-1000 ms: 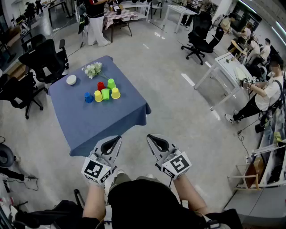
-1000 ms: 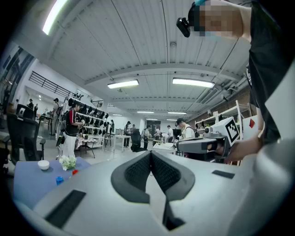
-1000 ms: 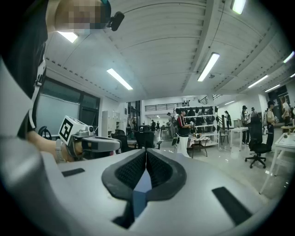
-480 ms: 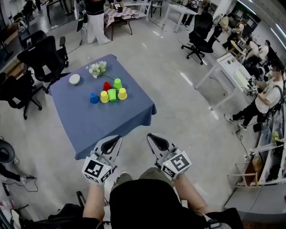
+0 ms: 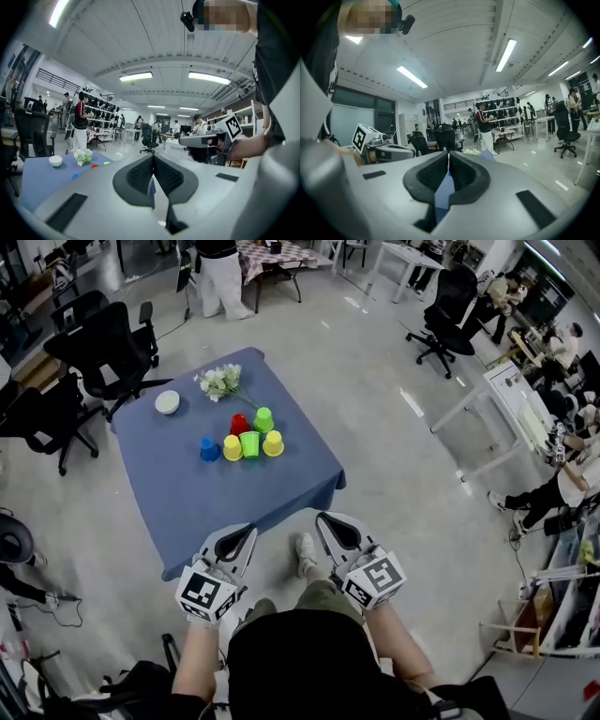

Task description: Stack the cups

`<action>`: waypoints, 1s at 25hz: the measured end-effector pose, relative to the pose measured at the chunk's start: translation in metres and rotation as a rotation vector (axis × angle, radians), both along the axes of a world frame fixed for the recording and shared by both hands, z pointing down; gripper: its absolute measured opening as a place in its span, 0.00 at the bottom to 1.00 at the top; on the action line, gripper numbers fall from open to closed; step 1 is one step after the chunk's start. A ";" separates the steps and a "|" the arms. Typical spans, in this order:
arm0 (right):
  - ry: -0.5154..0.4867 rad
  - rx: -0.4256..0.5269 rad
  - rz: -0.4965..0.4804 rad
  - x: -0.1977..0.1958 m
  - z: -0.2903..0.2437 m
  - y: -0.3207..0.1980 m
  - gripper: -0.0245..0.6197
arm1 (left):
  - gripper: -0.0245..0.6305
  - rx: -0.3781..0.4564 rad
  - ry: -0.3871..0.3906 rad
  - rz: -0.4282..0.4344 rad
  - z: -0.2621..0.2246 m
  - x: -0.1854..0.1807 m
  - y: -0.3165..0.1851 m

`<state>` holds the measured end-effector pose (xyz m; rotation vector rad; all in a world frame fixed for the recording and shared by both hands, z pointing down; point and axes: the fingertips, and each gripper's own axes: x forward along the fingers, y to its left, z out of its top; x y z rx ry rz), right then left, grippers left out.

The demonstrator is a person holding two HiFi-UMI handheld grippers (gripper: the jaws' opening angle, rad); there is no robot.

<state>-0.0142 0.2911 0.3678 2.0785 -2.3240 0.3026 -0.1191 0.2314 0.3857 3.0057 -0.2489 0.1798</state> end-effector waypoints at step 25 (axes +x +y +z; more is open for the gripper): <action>-0.005 -0.192 -0.500 0.136 0.100 -0.207 0.07 | 0.05 -0.126 -0.237 -0.498 0.049 0.103 -0.151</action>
